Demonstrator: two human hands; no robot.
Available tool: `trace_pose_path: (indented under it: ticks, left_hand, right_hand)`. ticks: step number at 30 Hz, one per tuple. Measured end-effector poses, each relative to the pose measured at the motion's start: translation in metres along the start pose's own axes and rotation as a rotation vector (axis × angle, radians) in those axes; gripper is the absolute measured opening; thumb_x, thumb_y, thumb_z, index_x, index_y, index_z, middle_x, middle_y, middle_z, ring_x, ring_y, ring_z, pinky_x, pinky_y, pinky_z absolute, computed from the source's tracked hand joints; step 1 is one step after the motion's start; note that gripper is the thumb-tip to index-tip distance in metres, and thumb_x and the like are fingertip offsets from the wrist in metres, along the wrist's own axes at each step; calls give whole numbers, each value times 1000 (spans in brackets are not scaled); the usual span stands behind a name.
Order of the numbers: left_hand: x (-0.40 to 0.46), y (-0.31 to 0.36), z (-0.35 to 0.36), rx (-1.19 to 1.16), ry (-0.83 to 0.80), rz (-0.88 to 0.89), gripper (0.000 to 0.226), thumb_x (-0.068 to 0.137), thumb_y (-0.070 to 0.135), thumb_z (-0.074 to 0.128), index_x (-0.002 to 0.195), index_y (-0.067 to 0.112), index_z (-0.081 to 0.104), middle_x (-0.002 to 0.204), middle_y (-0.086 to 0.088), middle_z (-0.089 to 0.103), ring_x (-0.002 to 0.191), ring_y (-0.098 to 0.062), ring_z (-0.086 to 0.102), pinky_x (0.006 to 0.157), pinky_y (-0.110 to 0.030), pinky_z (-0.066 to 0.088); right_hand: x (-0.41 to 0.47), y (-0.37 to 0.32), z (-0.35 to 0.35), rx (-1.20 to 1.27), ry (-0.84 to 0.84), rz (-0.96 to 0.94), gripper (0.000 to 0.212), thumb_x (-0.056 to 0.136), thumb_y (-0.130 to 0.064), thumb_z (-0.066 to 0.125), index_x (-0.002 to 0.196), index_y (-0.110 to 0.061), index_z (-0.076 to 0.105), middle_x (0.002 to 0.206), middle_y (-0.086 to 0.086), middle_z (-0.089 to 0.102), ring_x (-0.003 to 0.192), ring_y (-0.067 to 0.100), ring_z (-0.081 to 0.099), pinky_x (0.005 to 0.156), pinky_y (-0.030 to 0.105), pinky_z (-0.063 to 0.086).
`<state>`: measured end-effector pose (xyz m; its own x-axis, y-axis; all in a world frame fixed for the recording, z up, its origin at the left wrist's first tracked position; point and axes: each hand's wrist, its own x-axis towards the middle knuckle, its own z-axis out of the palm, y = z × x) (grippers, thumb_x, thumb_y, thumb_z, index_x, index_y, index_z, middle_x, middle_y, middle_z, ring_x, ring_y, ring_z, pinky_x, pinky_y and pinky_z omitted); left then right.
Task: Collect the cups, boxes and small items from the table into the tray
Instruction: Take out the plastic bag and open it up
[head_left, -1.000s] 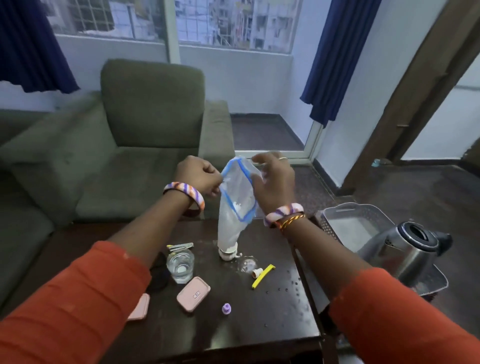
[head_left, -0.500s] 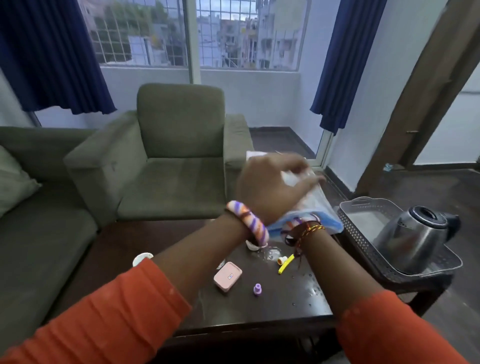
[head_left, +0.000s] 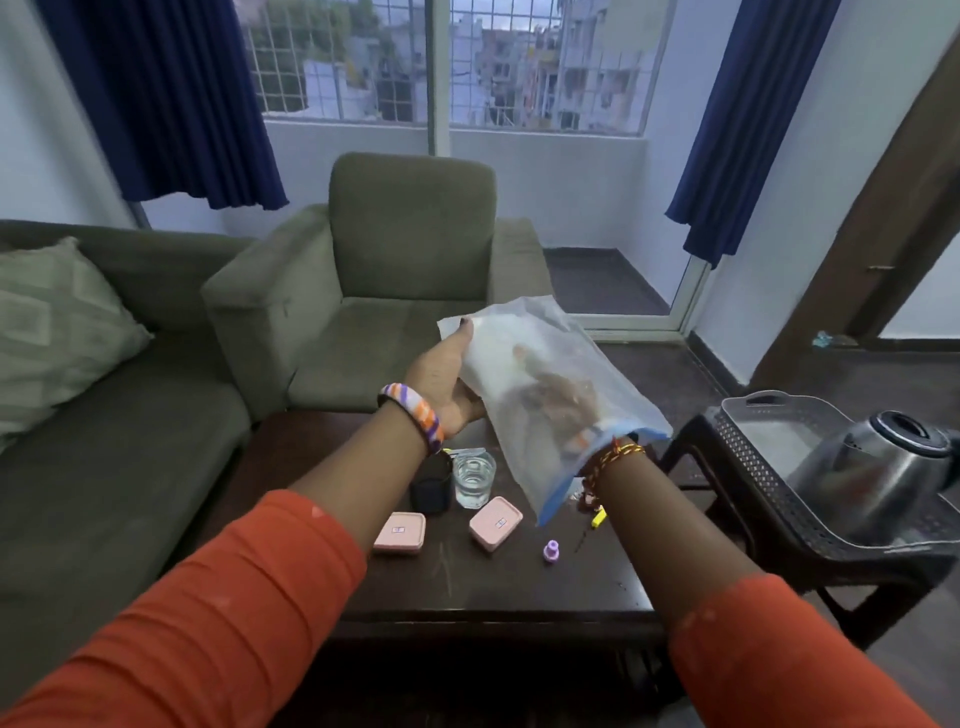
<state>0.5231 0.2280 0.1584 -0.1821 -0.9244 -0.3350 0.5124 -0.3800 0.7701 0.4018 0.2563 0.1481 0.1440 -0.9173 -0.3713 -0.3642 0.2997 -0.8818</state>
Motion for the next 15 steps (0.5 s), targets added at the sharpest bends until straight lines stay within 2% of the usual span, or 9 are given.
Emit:
trace_pose_path:
  ticks: [1,2,4,5,6,7,9,12,15]
  left_hand:
    - [0,-2,-6,-9,21,1,31,93,41,44,93,13,58,89,-7,67,77,-23,62,62,-39,51]
    - [0,-2,-11,-38,34,-2,33,94,41,42,90,12,58,87,-6,70,76,-23,62,62,-39,50]
    - [0,0,-21,-95,38,8,38,95,41,37,87,11,58,76,-5,73,75,-22,61,64,-36,49]
    - [2,1,-28,-97,46,14,39,96,41,35,88,10,58,73,-5,73,75,-21,60,66,-34,48]
    - [4,3,-35,-108,55,31,40,96,41,33,90,11,58,75,-5,72,77,-21,59,69,-33,47]
    - [7,4,-44,-127,70,55,41,97,41,31,90,12,58,73,-5,72,78,-20,58,70,-31,47]
    - [20,7,-70,-164,94,82,40,98,39,27,91,13,56,64,-3,74,79,-20,61,71,-31,49]
    - [33,16,-101,-121,165,134,27,94,24,28,99,12,52,75,-7,71,72,-18,68,63,-18,54]
    - [38,22,-119,-10,548,127,35,97,33,25,68,16,35,69,-6,40,60,-17,43,53,-22,39]
  right_hand:
    - [-2,0,5,17,66,59,52,102,-27,14,143,5,14,155,14,19,143,29,26,84,1,43]
    - [3,6,4,-178,41,86,46,102,-17,17,144,1,16,155,14,21,143,27,25,84,4,43]
    - [-26,-2,7,-378,109,171,45,100,-16,30,144,-5,28,155,9,28,143,23,25,108,22,33]
    - [-17,-2,6,-243,252,111,46,100,-13,33,144,-5,28,154,9,28,142,24,26,112,27,28]
    - [-5,1,7,173,229,199,46,100,-9,31,145,-2,25,151,10,32,138,27,32,111,29,31]
    - [-1,-4,9,638,142,277,46,99,-5,31,144,0,26,143,14,42,127,31,43,104,30,40]
    - [19,1,13,813,41,117,36,93,2,43,128,-2,50,116,15,61,98,30,59,84,44,53]
    - [45,7,16,623,29,104,23,83,8,50,94,-10,59,98,14,62,85,30,61,72,44,55]
    - [62,8,16,643,-14,177,16,85,5,51,89,-10,57,92,14,61,72,28,65,51,33,59]
